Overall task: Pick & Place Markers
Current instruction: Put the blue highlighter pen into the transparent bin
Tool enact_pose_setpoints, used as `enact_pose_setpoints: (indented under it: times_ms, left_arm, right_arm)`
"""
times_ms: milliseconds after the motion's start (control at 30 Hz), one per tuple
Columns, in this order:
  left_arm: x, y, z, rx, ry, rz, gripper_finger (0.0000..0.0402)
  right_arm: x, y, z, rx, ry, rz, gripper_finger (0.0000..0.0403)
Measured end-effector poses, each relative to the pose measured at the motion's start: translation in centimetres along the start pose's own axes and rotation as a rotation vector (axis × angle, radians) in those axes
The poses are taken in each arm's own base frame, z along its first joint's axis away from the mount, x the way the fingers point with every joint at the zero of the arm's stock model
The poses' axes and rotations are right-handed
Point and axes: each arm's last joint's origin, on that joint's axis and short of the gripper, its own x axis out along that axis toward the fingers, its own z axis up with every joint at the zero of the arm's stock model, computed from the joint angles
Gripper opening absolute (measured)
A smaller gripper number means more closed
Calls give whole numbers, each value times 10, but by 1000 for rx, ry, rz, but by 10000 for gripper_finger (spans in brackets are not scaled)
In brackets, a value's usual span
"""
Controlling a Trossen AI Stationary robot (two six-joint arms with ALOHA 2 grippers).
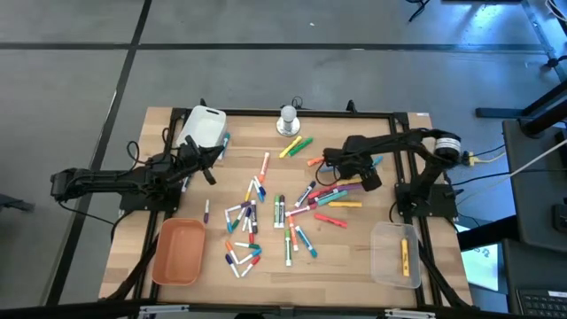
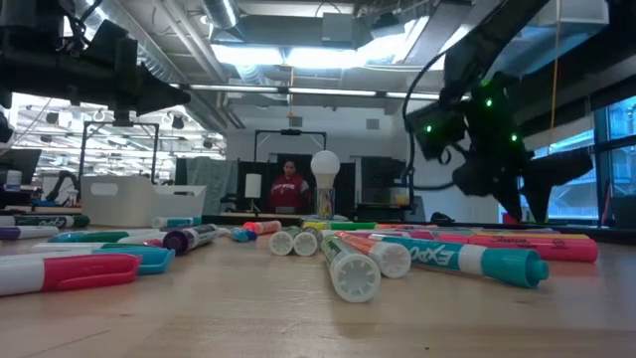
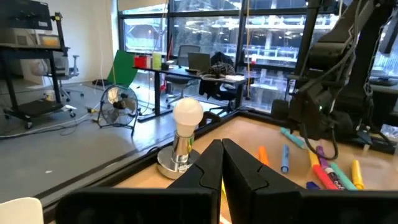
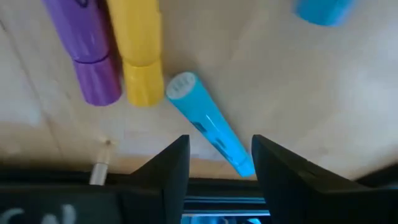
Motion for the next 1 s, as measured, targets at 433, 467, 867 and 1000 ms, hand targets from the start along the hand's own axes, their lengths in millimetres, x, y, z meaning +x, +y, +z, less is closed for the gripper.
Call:
enact_pose_setpoints:
  times_ms: [433, 467, 867, 1000]
  left_arm:
    - [0, 1, -2, 12, 21, 24, 6]
    - [0, 1, -2, 11, 21, 24, 6]
    - [0, 1, -2, -40, 16, 24, 6]
    - [0, 1, -2, -57, 16, 24, 6]
  right_arm:
    - [26, -5, 22, 55, 41, 26, 119]
    - [26, -5, 22, 68, 36, 41, 105]
    - [-7, -8, -9, 479, -88, -27, 66]
    - [-44, 3, -36, 679, -196, -27, 66]
